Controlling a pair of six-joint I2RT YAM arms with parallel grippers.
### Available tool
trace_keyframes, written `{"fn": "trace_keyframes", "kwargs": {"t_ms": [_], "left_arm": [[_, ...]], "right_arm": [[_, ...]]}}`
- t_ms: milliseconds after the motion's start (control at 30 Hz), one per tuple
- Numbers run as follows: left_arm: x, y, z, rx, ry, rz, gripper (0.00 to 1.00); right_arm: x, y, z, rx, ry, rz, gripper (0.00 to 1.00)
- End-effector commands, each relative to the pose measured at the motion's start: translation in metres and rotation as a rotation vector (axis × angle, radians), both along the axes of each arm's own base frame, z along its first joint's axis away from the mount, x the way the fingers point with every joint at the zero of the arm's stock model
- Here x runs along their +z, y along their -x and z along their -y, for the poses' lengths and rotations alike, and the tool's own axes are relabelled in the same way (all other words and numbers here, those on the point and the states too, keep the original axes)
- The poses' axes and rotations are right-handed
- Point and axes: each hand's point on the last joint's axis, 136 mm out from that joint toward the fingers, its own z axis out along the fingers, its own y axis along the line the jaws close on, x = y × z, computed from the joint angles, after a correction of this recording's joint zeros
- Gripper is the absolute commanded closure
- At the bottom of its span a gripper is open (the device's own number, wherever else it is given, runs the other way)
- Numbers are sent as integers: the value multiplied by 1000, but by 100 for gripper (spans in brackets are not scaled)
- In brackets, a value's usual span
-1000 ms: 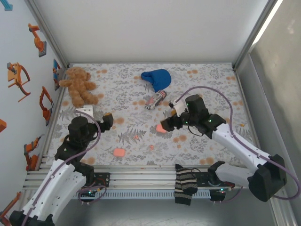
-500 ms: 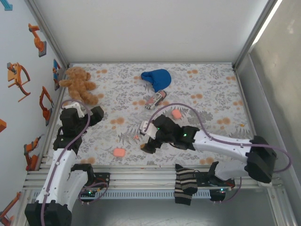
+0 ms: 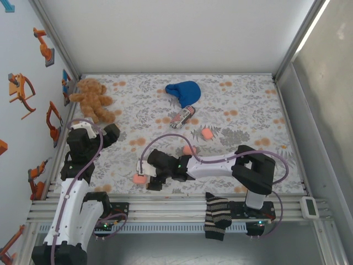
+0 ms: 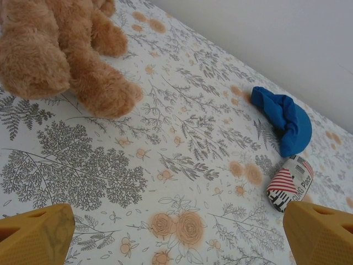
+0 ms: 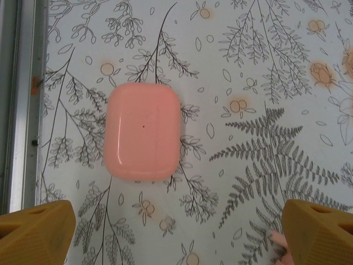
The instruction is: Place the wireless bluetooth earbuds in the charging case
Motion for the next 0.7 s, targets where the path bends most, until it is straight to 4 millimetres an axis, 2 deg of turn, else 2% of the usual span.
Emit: {"fn": "trace_keyframes", "kwargs": {"t_ms": [0, 233, 533, 667], "left_arm": [[-4, 4, 4, -37, -6, -8, 4], [-7, 6, 3, -39, -19, -11, 4], [-7, 5, 3, -36, -13, -11, 4], [-7, 6, 3, -39, -9, -12, 4]], "right_arm": [[11, 0, -26, 52, -67, 10, 6], [-14, 10, -39, 93, -36, -78, 10], [-29, 14, -44, 102, -4, -120, 26], [-32, 13, -42, 98, 6, -120, 29]]}}
